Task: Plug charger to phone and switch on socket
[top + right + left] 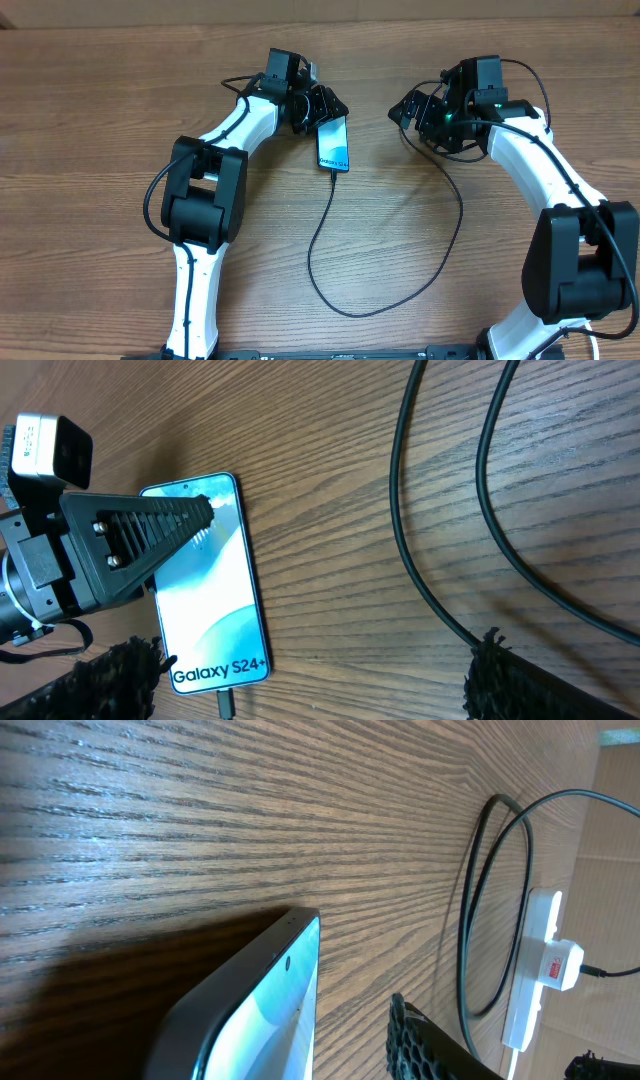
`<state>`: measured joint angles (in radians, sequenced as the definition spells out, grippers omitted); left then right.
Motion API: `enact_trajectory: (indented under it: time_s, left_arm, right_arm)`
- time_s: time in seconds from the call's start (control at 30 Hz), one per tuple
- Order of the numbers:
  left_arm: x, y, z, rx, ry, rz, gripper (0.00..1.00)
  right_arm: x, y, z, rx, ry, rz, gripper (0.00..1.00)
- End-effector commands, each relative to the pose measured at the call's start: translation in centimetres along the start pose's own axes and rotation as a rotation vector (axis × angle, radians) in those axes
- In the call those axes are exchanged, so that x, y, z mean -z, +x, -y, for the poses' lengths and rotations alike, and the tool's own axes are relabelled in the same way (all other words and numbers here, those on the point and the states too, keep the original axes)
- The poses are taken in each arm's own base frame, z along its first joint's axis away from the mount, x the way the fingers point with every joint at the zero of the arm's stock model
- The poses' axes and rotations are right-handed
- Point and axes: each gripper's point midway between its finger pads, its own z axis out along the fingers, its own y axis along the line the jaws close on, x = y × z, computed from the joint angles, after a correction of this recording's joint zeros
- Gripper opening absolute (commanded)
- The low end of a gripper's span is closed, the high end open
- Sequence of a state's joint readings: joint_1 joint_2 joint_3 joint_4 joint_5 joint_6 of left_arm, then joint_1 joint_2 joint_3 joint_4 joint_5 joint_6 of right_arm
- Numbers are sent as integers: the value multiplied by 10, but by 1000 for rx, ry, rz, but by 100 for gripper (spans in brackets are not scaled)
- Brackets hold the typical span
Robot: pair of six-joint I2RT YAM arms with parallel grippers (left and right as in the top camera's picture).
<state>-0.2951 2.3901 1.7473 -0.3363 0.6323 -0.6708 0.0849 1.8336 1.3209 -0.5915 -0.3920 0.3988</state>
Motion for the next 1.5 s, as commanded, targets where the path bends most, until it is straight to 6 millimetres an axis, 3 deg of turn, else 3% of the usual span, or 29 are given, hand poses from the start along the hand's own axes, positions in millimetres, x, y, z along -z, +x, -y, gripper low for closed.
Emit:
enact_trajectory:
  time_s: [0.0,0.17,0.37,0.4,1.03,1.47]
  left_arm:
    - [-10,9,-22,15,-68,-15,50]
    - [-10,9,-22,15,-69,-15,61]
    - [-10,10,-22,19,-69,-16,98]
    - [-10,10,-22,20,-70,-16,100]
    - [-4,14,-41,114,-189,-15,100]
    - [17,7,-43,162,-326,-3,100]
  right_arm:
    - [16,-11,-8,21,-13,48,100]
    - [16,-11,-8,21,-13,48,100]
    - [16,-11,-8,21,-13,48,100]
    - [16,-11,-8,21,-13,48,100]
    - [16,-11,-8,21,-12,48,100]
    - [16,-11,-8,22,-13,49,100]
